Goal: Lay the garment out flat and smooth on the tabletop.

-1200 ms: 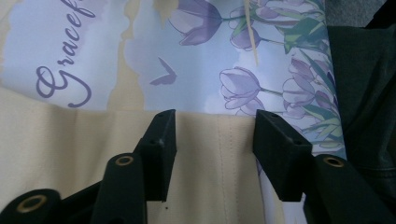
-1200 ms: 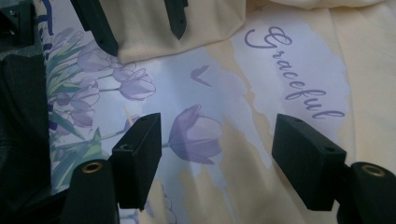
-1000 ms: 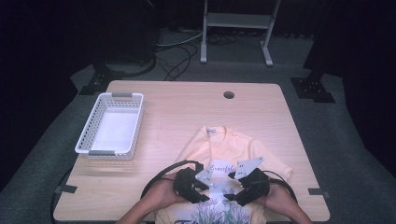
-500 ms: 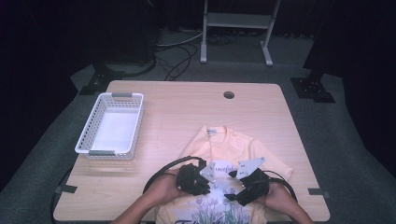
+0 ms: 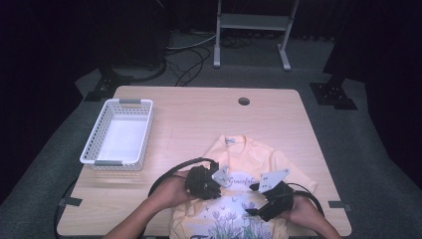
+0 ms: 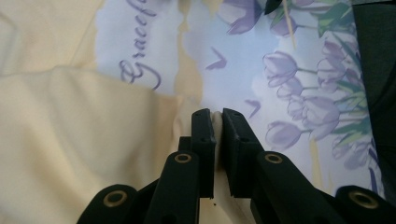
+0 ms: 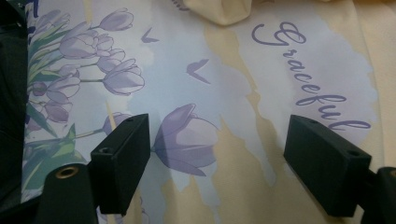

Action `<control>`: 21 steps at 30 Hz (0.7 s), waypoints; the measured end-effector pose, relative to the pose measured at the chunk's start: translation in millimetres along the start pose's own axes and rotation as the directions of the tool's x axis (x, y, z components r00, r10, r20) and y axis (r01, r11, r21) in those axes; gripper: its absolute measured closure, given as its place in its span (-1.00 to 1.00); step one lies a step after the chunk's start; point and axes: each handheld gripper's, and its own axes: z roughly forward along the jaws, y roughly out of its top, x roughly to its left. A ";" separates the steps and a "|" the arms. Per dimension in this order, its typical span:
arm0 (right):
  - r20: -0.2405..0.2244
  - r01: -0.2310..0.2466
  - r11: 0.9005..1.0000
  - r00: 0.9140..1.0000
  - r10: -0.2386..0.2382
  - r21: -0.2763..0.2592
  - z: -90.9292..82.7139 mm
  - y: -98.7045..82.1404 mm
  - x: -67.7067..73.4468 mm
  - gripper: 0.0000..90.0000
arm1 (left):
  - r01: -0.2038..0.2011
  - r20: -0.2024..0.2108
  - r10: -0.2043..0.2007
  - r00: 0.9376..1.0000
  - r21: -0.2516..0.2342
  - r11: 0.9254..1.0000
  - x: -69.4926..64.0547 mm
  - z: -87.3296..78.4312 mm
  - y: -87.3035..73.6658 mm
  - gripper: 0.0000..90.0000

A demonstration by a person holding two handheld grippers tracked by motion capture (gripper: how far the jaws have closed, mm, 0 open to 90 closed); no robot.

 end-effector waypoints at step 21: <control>0.014 -0.005 0.998 1.000 0.004 0.058 -2.0 3.6 2.6 -0.54 | 0.061 -0.089 -0.059 0.994 0.014 0.998 13.1 -40.7 -37.1 0.85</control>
